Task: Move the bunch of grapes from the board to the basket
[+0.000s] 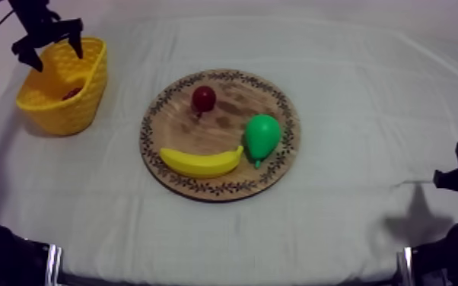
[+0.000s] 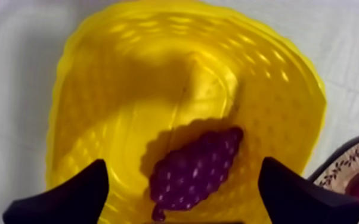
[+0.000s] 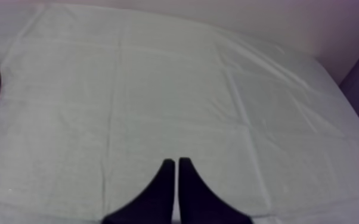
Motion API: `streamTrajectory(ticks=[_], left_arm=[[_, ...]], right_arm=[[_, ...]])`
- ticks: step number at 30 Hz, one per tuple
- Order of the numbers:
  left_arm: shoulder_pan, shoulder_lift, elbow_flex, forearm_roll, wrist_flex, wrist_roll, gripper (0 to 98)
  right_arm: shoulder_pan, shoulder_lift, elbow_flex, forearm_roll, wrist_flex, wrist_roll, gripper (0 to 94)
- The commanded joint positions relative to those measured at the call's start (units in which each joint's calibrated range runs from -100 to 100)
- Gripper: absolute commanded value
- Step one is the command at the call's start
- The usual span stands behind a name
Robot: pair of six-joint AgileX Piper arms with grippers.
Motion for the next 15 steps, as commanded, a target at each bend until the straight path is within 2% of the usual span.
streamTrajectory(ticks=[1,7,15], left_arm=[[0.08,-3.05,1.9,-0.07,-0.73,0.07,96.0],[0.56,-12.15,8.16,-0.03,-3.34,0.22,93.5],[1.9,-25.32,19.74,0.03,-9.34,-0.65,68.0]], right_arm=[[0.0,-0.02,-0.05,-0.01,-0.03,0.02,0.3],[0.0,-0.02,-0.05,-0.01,-0.03,0.02,0.3],[0.0,-0.02,-0.05,-0.01,-0.03,0.02,0.3]])
